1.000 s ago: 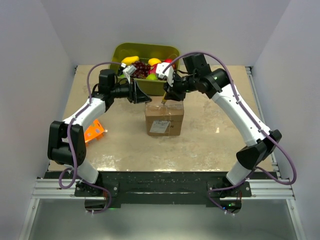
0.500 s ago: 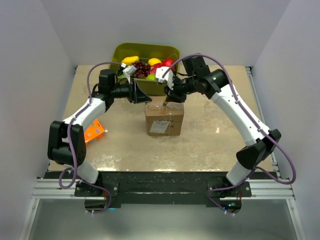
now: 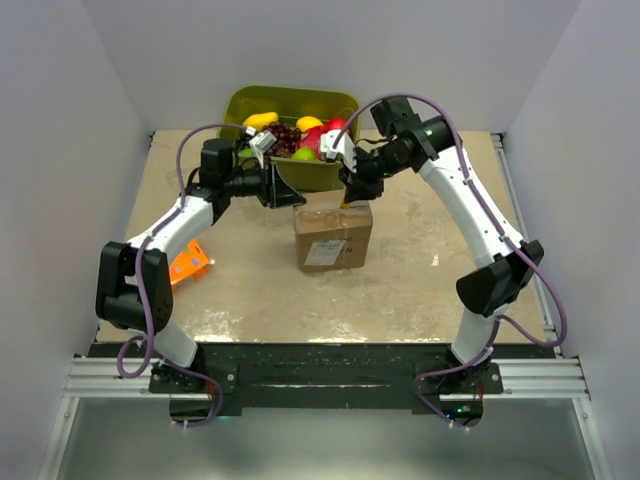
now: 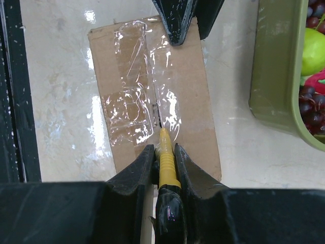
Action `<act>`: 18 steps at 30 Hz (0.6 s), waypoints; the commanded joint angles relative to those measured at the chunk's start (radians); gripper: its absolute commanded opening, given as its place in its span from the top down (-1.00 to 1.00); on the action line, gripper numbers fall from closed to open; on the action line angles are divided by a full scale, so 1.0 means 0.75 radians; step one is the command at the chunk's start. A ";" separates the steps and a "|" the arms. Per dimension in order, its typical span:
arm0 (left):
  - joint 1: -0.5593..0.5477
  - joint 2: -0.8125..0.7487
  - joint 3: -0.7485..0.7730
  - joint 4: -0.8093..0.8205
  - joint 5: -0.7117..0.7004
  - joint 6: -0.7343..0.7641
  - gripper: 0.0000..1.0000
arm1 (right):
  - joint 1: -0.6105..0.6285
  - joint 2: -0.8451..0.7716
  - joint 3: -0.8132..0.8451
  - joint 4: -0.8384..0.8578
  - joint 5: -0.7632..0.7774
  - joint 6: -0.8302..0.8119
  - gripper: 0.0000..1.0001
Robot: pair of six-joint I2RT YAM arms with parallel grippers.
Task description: Unpack the express box
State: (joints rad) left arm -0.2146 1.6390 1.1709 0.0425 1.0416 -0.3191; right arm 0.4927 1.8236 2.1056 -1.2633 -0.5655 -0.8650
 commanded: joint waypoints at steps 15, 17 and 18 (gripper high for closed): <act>-0.037 -0.142 0.134 0.127 -0.043 0.411 -0.49 | -0.066 -0.047 0.089 -0.171 0.077 -0.098 1.00; -0.074 -0.144 0.205 0.022 -0.027 0.648 -0.51 | -0.066 -0.047 0.081 -0.161 0.079 -0.088 1.00; -0.114 -0.144 0.218 -0.090 -0.004 0.723 -0.51 | -0.066 -0.045 0.081 -0.159 0.079 -0.084 1.00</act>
State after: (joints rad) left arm -0.2359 1.5921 1.2438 0.0185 1.0115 -0.0532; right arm 0.4507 1.8297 2.1426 -1.3243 -0.5438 -0.9283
